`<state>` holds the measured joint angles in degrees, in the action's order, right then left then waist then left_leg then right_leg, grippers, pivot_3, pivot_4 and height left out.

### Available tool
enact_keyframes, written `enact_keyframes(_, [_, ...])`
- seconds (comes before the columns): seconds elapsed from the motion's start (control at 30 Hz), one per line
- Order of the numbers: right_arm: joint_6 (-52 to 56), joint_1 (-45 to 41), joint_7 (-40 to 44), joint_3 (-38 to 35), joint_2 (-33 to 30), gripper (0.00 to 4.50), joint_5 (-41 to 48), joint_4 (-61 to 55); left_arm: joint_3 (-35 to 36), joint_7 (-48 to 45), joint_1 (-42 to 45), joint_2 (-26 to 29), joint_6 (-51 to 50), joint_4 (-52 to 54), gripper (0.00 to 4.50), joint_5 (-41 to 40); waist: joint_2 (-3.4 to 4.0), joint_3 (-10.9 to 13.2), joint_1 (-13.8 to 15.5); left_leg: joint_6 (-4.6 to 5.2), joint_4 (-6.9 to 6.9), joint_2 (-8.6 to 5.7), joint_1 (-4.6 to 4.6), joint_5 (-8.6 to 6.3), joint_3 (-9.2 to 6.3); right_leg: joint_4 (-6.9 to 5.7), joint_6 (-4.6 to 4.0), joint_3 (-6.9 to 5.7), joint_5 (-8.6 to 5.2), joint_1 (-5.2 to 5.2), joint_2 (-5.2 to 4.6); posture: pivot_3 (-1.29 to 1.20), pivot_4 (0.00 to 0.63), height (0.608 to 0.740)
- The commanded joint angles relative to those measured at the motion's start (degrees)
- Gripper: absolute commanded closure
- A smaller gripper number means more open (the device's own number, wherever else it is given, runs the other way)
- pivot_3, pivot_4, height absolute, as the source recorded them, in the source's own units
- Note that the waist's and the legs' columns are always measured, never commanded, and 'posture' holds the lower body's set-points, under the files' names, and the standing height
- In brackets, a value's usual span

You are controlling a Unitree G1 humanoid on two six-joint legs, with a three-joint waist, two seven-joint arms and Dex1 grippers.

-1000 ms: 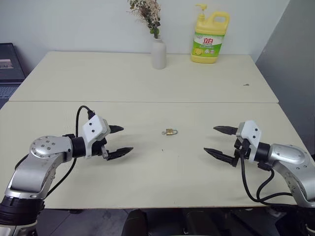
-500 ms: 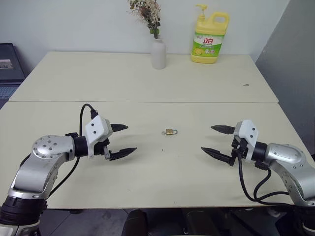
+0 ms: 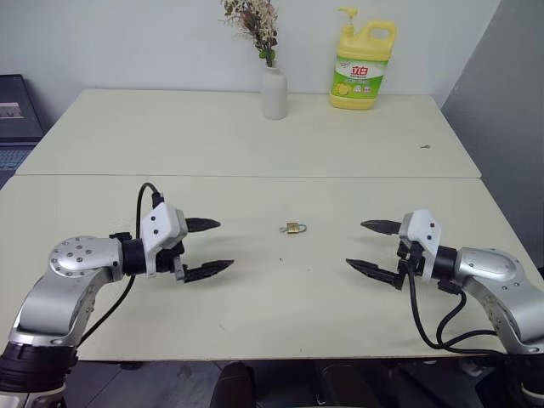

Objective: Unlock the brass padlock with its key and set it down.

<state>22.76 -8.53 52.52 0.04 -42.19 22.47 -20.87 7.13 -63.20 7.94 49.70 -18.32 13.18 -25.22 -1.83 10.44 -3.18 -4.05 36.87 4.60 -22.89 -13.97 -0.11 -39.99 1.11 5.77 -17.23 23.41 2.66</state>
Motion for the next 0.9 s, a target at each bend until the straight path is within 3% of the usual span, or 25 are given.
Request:
enact_keyframes(0.03, [-1.9,-1.3,1.4,-0.1,-0.5,0.00,-0.3,-0.6,1.8,-0.2,-0.7,0.6,-0.2,2.5,0.05,-1.4,0.00,0.0,0.0,0.00,0.00,0.00,0.00,0.00,-0.01,0.00,0.00,-0.01,0.00,0.00,0.00,0.00,0.150,0.740])
enact_keyframes(0.23, [0.8,-5.3,-0.1,3.0,-0.6,0.00,-3.2,-0.8,1.7,0.3,-1.1,0.9,-0.3,4.1,0.05,-1.1,0.00,0.0,0.0,0.00,0.02,0.00,0.01,0.00,-0.01,-0.01,0.01,-0.01,0.01,-0.01,0.00,0.00,0.150,0.740])
enact_keyframes(0.37, [2.8,-12.8,0.6,7.3,2.1,0.00,-4.2,3.3,1.4,0.7,-0.6,0.6,-0.3,4.5,0.05,-1.0,0.00,0.0,-0.2,0.00,0.03,0.01,0.02,0.00,-0.01,-0.03,0.00,0.00,0.01,0.00,0.01,0.00,0.150,0.740])
enact_keyframes(0.57, [1.5,-24.7,6.6,16.2,5.9,0.00,-8.4,15.0,0.5,0.5,-0.2,0.5,-0.3,4.8,0.05,-0.9,0.00,0.0,-0.1,0.00,0.03,0.01,0.01,0.00,-0.01,-0.03,-0.01,-0.01,0.01,0.00,0.02,0.00,0.150,0.740])
enact_keyframes(0.9, [-2.5,-39.4,7.9,24.1,17.7,0.00,-17.8,41.1,-1.1,-0.4,0.0,0.9,0.8,5.6,0.05,0.6,0.01,0.0,-0.1,0.01,0.05,0.02,-0.01,0.00,0.01,-0.07,-0.30,-0.01,0.18,0.06,0.02,0.00,0.150,0.740])
